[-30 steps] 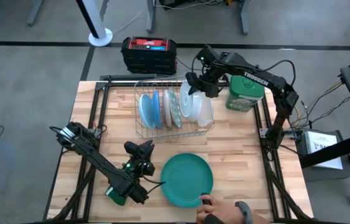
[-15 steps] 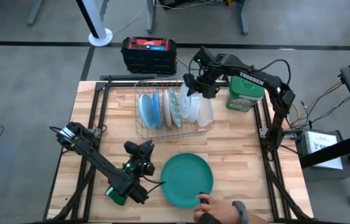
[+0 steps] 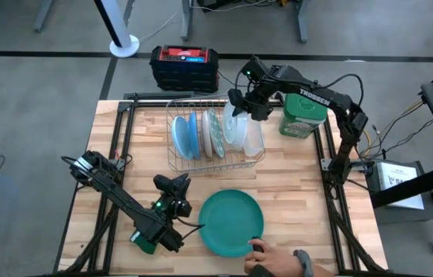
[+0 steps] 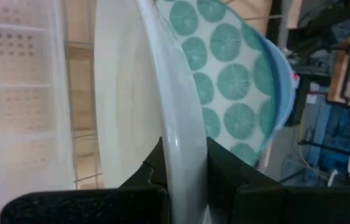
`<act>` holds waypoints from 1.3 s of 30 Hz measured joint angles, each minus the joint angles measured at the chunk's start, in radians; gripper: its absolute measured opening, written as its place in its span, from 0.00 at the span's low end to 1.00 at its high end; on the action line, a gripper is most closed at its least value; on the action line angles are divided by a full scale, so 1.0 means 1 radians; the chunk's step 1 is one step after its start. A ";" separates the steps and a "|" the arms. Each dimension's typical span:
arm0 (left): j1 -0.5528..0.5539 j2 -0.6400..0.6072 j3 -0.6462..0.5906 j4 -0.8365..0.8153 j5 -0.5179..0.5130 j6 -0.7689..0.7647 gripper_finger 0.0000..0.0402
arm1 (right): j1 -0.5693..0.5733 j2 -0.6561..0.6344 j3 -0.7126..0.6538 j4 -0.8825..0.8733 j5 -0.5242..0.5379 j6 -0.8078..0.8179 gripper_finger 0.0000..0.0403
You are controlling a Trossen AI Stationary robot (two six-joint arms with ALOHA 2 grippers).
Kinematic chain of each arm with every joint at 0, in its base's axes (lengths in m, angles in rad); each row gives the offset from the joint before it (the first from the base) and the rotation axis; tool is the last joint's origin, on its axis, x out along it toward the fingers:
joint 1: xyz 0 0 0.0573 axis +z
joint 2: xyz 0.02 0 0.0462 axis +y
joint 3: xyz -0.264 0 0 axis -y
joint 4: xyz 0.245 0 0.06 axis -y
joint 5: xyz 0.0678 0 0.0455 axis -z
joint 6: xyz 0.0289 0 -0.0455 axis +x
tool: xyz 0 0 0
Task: Sort dishes
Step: Put the white plate in the dish rack
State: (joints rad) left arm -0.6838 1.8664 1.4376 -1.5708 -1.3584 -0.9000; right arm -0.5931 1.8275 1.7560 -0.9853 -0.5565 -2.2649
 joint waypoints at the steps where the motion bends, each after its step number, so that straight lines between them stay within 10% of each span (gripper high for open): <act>1: 0.000 0.000 0.000 0.000 0.000 -0.001 0.29 | 0.000 -0.005 0.000 -0.003 0.007 0.014 0.09; 39: 0.000 0.000 0.000 0.000 0.001 -0.003 0.29 | 0.003 0.036 -0.026 -0.042 0.019 0.045 0.09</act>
State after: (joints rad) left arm -0.6838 1.8664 1.4376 -1.5711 -1.3571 -0.9031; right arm -0.5898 1.8639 1.7298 -1.0273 -0.5375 -2.2200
